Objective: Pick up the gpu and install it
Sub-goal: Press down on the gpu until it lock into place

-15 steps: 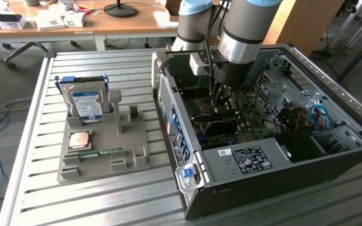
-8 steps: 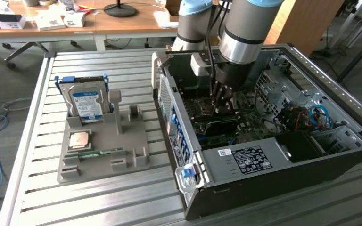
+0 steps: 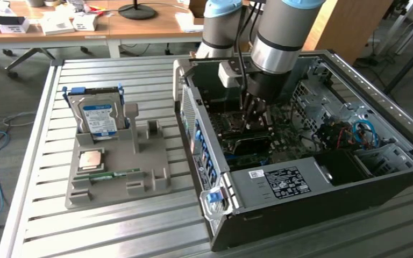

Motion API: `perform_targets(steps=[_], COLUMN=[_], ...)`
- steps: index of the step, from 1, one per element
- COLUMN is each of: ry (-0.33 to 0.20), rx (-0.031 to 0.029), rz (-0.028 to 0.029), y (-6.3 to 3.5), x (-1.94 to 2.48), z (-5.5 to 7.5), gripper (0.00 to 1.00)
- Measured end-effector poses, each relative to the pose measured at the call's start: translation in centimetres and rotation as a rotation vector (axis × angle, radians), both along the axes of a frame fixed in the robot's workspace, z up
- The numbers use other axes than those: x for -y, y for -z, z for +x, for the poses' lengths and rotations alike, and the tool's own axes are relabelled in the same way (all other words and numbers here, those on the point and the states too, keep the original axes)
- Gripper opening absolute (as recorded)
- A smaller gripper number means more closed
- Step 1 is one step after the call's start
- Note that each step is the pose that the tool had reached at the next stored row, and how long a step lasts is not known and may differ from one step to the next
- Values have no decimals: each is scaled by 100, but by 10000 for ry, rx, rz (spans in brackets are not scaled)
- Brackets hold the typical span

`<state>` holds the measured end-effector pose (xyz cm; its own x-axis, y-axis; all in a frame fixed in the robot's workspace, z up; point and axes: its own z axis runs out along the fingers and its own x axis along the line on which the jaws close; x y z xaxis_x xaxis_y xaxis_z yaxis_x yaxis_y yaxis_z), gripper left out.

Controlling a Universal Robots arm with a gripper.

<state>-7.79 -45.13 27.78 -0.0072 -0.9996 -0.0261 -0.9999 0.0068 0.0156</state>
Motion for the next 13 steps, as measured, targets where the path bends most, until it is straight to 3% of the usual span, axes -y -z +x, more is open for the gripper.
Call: perform_targets(steps=[13], ry=[-1], rx=[0], rz=[-1], y=[62], x=[0], z=[0], gripper=[11])
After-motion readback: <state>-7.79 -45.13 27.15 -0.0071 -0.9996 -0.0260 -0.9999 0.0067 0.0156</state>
